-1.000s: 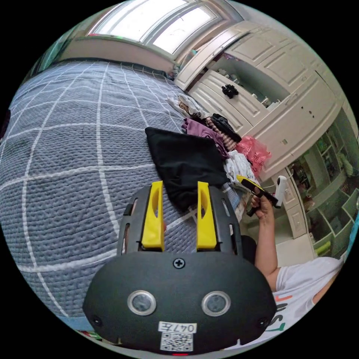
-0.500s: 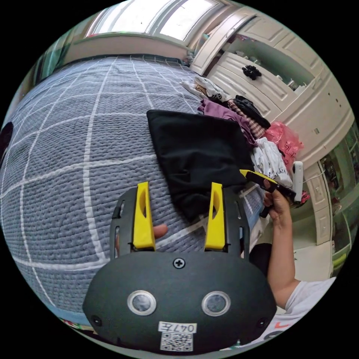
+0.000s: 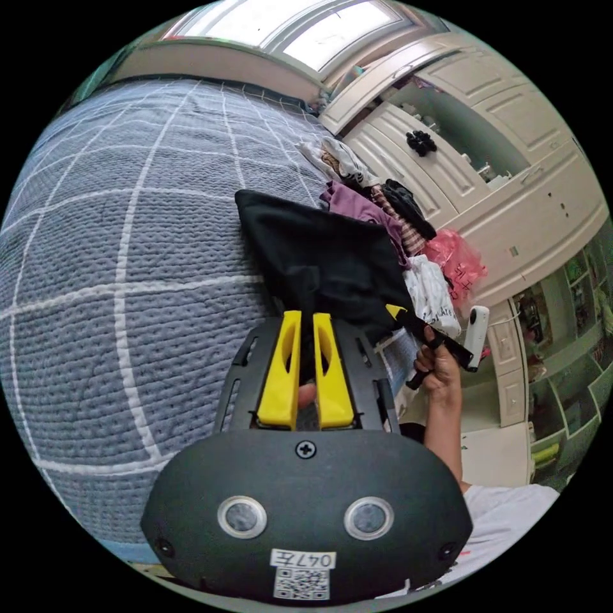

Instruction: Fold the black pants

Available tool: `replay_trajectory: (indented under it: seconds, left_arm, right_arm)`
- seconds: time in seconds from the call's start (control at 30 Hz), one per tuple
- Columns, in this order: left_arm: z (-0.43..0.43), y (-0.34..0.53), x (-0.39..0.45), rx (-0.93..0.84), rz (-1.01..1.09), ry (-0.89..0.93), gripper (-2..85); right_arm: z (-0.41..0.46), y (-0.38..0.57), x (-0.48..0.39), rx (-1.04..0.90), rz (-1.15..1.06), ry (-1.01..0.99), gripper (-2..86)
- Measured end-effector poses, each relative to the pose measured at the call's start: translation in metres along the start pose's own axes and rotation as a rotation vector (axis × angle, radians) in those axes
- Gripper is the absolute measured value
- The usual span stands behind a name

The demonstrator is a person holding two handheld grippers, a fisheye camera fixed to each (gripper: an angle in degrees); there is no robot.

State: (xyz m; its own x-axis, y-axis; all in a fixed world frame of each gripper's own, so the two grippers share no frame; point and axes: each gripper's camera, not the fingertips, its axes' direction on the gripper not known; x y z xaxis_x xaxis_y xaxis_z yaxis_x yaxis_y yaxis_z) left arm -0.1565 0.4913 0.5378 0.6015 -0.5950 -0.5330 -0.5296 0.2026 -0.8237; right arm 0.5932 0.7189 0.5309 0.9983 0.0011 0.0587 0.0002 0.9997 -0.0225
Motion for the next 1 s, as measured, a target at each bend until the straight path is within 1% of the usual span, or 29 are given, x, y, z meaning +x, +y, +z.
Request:
replay_trajectory:
  seconds: [0.07,0.17,0.23,0.33,0.37,0.4,0.43,0.47,0.5,0.53,0.57,0.63,0.7,0.77,0.83,0.9,1.0]
  left_arm:
    - [-0.015,-0.004,-0.002,-0.014,0.009,0.025,2.2]
    - [-0.035,-0.002,-0.012,-0.071,-0.028,0.14,3.1]
    - [-0.038,0.009,-0.019,-0.109,-0.042,0.149,4.6]
    - [-0.034,0.033,-0.039,-0.126,-0.094,0.131,11.3]
    - [-0.038,0.042,-0.05,-0.095,-0.131,0.144,14.7]
    - [-0.047,0.048,-0.058,-0.037,-0.151,0.169,15.3]
    - [-0.053,0.049,-0.061,-0.004,-0.157,0.171,15.6]
    - [-0.066,0.049,-0.065,0.06,-0.152,0.163,14.8]
    - [-0.076,0.044,-0.066,0.114,-0.131,0.165,13.8]
    - [-0.079,0.04,-0.067,0.133,-0.124,0.169,13.2]
    - [-0.08,0.03,-0.068,0.15,-0.114,0.177,12.1]
    - [-0.071,0.013,-0.064,0.132,-0.091,0.15,10.8]
    - [-0.05,-0.004,-0.05,0.068,-0.044,0.02,10.2]
    - [-0.032,-0.009,-0.037,0.013,-0.003,-0.069,11.0]
    - [-0.016,-0.009,-0.026,-0.024,0.019,-0.119,13.4]
    - [0.004,-0.009,-0.018,-0.098,0.018,-0.168,20.3]
    - [0.016,-0.011,0.0,-0.121,0.066,-0.202,22.9]
  right_arm:
    - [-0.011,0.005,-0.009,-0.001,0.009,-0.046,1.7]
    - [-0.024,0.019,-0.027,-0.038,0.002,-0.055,2.1]
    - [-0.028,0.032,-0.038,-0.059,-0.004,-0.044,2.8]
    - [-0.025,0.051,-0.048,-0.086,-0.026,0.006,6.7]
    - [-0.025,0.055,-0.051,-0.065,-0.055,0.021,9.4]
    - [-0.028,0.057,-0.052,-0.048,-0.077,0.018,10.0]
    - [-0.039,0.059,-0.055,0.033,-0.122,0.019,11.1]
    - [-0.056,0.061,-0.059,0.163,-0.144,0.047,10.9]
    - [-0.064,0.061,-0.06,0.224,-0.145,0.063,10.8]
    - [-0.077,0.058,-0.061,0.311,-0.147,0.084,10.5]
    - [-0.082,0.047,-0.06,0.332,-0.156,0.093,10.4]
    - [-0.075,0.024,-0.058,0.301,-0.174,0.11,10.8]
    - [-0.057,0.0,-0.057,0.226,-0.202,0.094,11.5]
    - [-0.025,-0.024,-0.056,0.078,-0.219,0.052,12.4]
    - [-0.005,-0.029,-0.056,-0.001,-0.208,0.065,12.8]
    - [0.008,-0.027,-0.057,-0.036,-0.18,0.103,12.5]
    - [0.02,-0.029,-0.067,-0.091,-0.175,0.126,9.2]
